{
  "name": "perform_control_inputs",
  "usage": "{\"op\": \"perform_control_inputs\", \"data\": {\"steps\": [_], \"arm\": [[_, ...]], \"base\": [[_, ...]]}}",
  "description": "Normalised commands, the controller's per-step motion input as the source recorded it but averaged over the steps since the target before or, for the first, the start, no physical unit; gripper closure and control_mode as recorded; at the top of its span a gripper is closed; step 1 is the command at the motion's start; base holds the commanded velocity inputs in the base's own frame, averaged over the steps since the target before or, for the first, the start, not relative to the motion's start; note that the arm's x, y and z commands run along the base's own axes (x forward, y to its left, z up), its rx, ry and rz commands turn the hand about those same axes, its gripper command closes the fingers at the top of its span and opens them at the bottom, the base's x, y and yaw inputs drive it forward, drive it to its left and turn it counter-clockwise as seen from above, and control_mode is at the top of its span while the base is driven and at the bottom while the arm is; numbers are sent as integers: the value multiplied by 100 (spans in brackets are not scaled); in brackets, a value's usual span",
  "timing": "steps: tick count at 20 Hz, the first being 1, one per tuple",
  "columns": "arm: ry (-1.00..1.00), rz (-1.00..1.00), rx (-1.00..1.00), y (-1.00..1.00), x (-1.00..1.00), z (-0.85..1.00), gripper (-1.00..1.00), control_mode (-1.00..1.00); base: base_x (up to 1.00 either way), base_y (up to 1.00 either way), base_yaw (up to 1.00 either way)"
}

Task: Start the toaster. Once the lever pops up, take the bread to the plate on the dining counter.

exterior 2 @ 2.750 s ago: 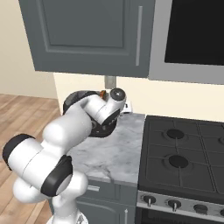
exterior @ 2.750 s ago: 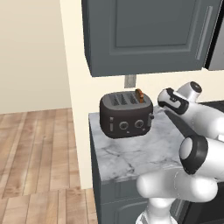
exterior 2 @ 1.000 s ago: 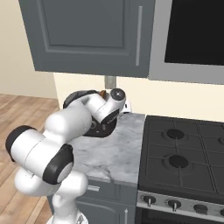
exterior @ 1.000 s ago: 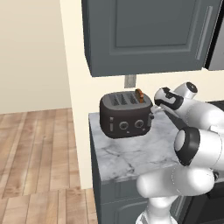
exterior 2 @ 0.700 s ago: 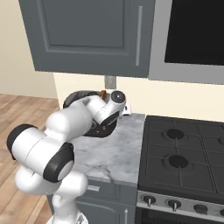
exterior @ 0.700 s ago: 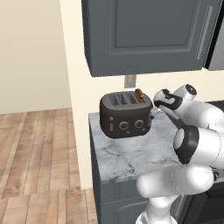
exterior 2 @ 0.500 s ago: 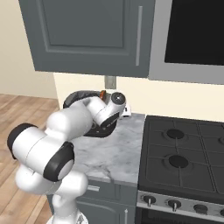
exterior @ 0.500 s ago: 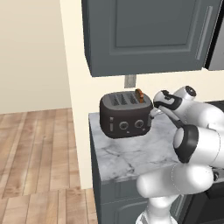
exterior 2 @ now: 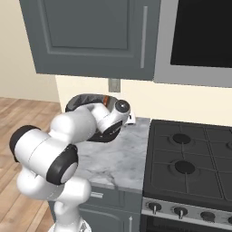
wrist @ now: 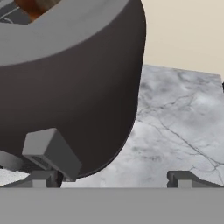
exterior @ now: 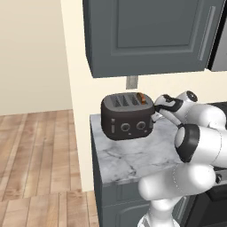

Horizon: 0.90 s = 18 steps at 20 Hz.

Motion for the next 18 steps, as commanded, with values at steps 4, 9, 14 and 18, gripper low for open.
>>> {"op": "perform_control_inputs", "data": {"steps": [4, 9, 14, 18], "arm": [[0, 0, 0, 6, 0, -23, -100, -100], [0, 0, 0, 1, 0, -25, -100, -100], [0, 0, 0, 1, 0, -19, -100, -100], [0, 0, 0, 0, 0, -5, -100, -100]], "base": [[0, 0, 0], [0, 0, 0], [0, 0, 0], [0, 0, 0]]}}
